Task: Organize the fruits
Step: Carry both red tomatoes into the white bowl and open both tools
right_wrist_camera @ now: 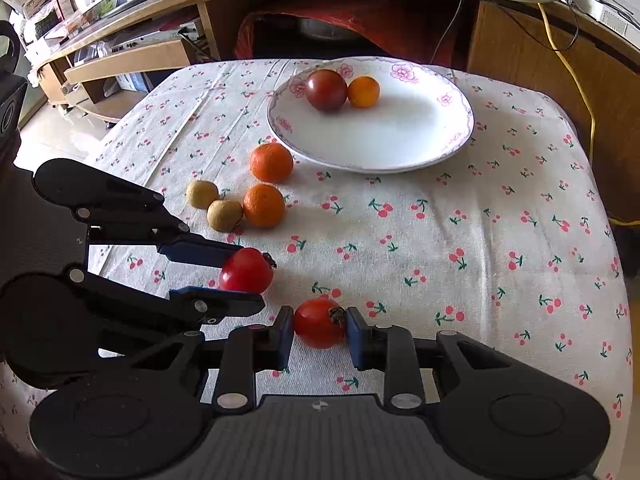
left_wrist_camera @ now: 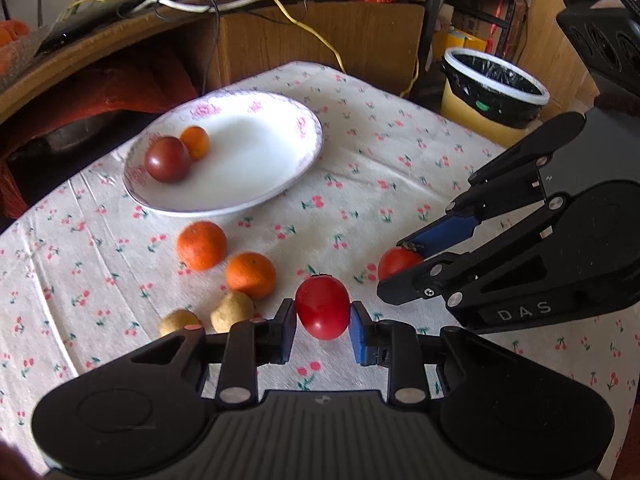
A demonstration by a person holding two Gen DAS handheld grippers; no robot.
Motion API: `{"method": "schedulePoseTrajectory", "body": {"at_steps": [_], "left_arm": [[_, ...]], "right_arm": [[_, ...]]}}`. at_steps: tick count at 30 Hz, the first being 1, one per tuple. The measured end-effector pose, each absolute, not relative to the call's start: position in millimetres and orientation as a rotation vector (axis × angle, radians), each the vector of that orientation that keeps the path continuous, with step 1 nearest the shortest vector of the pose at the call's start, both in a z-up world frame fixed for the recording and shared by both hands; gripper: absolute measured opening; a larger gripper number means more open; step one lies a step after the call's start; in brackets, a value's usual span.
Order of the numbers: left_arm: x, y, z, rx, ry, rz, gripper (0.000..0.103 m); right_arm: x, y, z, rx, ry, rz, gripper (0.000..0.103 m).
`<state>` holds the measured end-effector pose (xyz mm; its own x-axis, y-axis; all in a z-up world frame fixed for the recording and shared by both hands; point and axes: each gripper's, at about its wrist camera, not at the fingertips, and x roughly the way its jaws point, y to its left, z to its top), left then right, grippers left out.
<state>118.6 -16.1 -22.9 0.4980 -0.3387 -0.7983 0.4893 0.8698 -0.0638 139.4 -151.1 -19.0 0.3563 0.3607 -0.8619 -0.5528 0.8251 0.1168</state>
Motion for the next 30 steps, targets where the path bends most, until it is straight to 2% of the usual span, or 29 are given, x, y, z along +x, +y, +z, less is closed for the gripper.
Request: {"method": "schedulePoseTrajectory", "body": {"at_steps": [19, 30], "left_arm": [[157.5, -15.1, 13.1, 0.198, 0.812, -0.408, 0.036], [192.9, 3.2, 5.8, 0.143, 0.829, -0.339, 0.036]], "right_arm": [[172.0, -134.1, 22.6, -0.129, 0.892, 0.541, 0.024], [199.5, -131.3, 22.2, -0.112, 0.849, 0.472, 0.024]]}}
